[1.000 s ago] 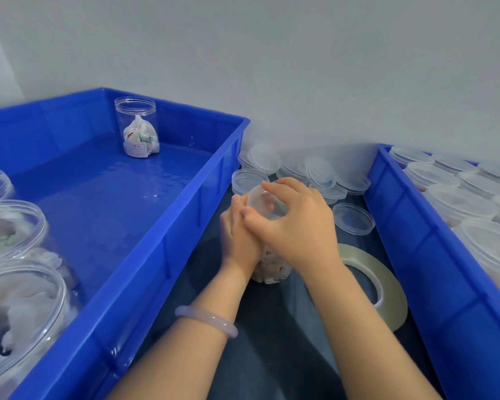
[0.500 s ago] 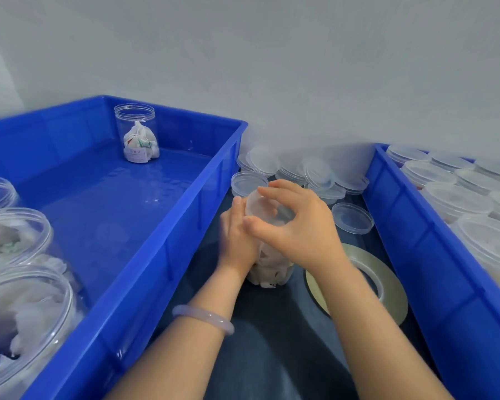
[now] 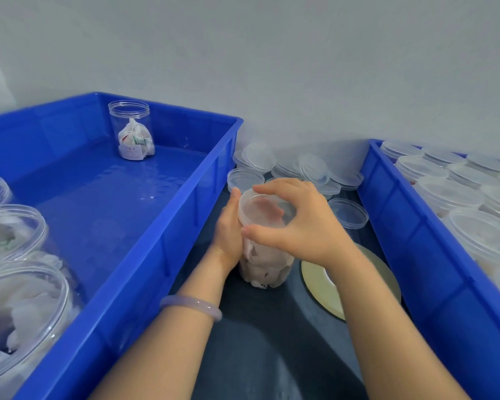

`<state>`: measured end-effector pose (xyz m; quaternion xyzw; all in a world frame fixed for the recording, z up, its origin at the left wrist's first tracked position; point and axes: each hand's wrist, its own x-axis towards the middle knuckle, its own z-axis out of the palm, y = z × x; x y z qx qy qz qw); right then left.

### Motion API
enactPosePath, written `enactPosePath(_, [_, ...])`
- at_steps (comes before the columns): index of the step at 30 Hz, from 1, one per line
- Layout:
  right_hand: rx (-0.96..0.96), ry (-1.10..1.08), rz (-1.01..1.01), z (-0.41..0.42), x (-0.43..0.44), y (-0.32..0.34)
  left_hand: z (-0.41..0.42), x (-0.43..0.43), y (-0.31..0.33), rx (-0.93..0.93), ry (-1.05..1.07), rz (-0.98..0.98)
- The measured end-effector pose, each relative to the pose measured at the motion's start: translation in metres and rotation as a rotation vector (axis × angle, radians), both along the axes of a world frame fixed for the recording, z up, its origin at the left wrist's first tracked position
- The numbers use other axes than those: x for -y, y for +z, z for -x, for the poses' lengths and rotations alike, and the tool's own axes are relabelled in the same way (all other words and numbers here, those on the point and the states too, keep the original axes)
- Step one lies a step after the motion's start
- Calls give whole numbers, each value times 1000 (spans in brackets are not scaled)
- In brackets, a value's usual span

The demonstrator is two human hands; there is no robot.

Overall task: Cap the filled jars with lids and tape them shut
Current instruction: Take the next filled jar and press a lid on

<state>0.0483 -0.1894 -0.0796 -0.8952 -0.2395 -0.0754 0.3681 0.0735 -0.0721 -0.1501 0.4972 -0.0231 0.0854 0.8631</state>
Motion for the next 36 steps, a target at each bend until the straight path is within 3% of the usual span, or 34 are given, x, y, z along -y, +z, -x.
enactPosePath(3, [-55,115,-4,0,13,9,1,0,-1,34,-63,34])
enactPosePath(8, [-44,219,66,0,10,18,1,4,0,32,29,36])
enactPosePath(11, [16,-35,150,3,1,15,0,5,-6,14,161,-82])
enactPosePath(13, [130,-267,315,12,-14,11,0,7,-8,-19,228,-116])
enactPosePath(15, [188,-317,488,17,-16,12,-2,7,-10,-29,240,-113])
enactPosePath(24, [-90,76,72,2,18,17,2,3,-5,7,184,-116])
enactPosePath(27, [-7,-77,-36,0,-6,1,7,9,-4,32,296,-207])
enactPosePath(29, [170,-315,151,5,-23,-4,9,16,-4,-12,435,-388])
enactPosePath(31, [229,-330,386,7,-22,1,6,15,-6,19,390,-324])
enactPosePath(33, [76,-169,392,3,-1,17,2,9,-6,27,178,-109])
enactPosePath(36, [-149,-3,244,-3,26,27,-7,4,-7,20,120,-111])
